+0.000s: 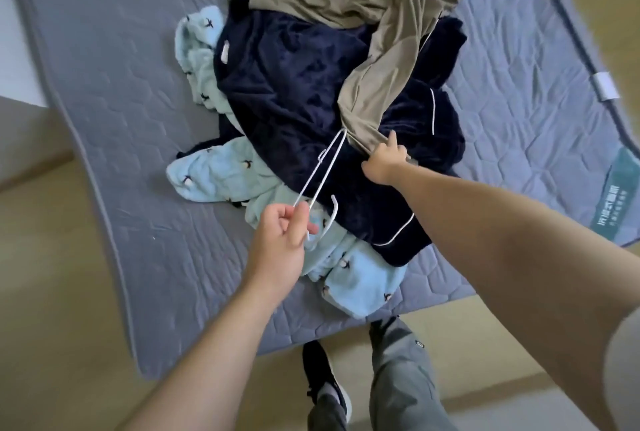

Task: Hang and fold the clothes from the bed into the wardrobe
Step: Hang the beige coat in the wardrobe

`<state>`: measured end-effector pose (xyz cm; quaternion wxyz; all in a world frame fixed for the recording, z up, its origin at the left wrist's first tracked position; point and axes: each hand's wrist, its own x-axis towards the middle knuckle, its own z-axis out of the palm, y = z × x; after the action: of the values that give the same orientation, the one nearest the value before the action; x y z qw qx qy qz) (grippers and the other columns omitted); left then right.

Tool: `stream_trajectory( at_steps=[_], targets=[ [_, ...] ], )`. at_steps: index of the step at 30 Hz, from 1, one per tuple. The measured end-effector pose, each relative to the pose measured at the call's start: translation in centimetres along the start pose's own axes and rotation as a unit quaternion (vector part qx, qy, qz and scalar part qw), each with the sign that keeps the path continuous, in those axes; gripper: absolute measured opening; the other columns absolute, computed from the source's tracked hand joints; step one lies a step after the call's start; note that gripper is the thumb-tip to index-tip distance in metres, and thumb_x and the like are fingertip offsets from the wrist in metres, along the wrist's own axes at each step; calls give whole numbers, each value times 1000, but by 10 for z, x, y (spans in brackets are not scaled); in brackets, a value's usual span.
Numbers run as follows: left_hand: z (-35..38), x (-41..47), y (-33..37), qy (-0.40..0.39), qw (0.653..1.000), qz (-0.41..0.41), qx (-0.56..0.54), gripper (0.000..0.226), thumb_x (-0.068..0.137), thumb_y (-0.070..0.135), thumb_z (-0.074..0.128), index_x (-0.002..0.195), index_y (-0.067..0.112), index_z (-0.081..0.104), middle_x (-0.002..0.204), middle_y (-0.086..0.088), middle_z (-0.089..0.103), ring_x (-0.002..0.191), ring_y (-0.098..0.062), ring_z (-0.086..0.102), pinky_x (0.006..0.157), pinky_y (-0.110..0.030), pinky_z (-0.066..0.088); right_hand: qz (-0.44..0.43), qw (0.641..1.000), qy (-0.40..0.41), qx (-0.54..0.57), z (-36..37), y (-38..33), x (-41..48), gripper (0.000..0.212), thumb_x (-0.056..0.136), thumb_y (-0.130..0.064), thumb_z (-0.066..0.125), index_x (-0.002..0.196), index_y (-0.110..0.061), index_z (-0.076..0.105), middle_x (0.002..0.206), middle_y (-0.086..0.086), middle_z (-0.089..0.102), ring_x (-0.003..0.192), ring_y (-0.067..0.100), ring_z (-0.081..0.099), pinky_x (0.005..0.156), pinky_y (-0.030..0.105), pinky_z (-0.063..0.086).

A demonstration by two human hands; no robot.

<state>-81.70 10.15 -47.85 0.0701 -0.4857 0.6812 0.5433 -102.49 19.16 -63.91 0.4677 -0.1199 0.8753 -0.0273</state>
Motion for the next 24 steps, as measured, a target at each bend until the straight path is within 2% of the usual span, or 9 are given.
stream_trajectory(
  at_steps=[3,6,8,10,13,16,19,22,24],
  targets=[
    [1,1,-18,1,999,0,-40,31,98,55,40,86,31,57,86,5,74,63,1,57,69,-27,42,2,999,0,49,-1,-11,25,58,102,-37,38,153,-11,27,166,4,-3,150,31,6,118,54,18],
    [2,-1,-29,18,994,-21,-109,27,101,36,39,83,32,60,92,3,76,62,-6,56,65,-26,41,18,992,-11,122,1,-15,30,47,100,-26,35,143,-12,47,155,15,35,143,37,28,117,52,23],
    [0,-5,-32,19,990,-43,-134,24,94,26,40,88,22,63,94,1,76,63,-7,58,58,-23,40,32,984,62,164,7,-12,23,39,96,-25,43,127,-7,59,135,17,55,126,39,48,105,44,38],
    [-4,-14,-34,11,987,-56,-150,30,93,15,39,91,19,69,97,0,76,65,-5,58,55,-20,39,30,960,124,248,10,-13,3,28,96,-23,47,110,-6,63,113,14,64,107,33,59,82,34,43],
    [-18,-28,-28,17,986,-56,-154,42,91,0,39,92,21,75,97,2,77,63,-2,55,55,-18,38,50,889,107,443,7,-23,-44,24,96,-27,53,118,-16,57,104,3,60,84,17,60,67,27,48],
    [-40,-49,-21,11,987,-75,-142,46,82,-5,47,99,28,75,97,6,76,65,-1,57,64,-21,40,65,826,24,559,3,-36,-106,23,96,-20,54,117,-12,57,97,7,58,77,21,58,67,32,51],
    [-65,-75,-16,3,988,-83,-133,45,77,-5,59,102,29,75,88,12,76,73,6,65,62,-13,44,19,835,15,550,-6,-54,-184,4,87,-11,57,90,-13,54,79,8,54,71,21,50,63,32,41],
    [-90,-95,-6,35,972,-117,-203,14,84,13,68,94,18,77,64,10,71,44,-1,51,40,-15,34,-64,842,-13,536,-19,-73,-272,15,84,-5,57,84,-18,64,68,-2,61,54,11,54,47,20,40],
    [-108,-105,-1,30,955,-148,-254,18,89,32,68,92,16,75,64,6,70,42,-6,40,40,-19,28,-112,854,-12,508,-24,-83,-330,19,83,-3,57,85,-18,67,65,-5,62,53,10,55,45,19,41]
  ],
)
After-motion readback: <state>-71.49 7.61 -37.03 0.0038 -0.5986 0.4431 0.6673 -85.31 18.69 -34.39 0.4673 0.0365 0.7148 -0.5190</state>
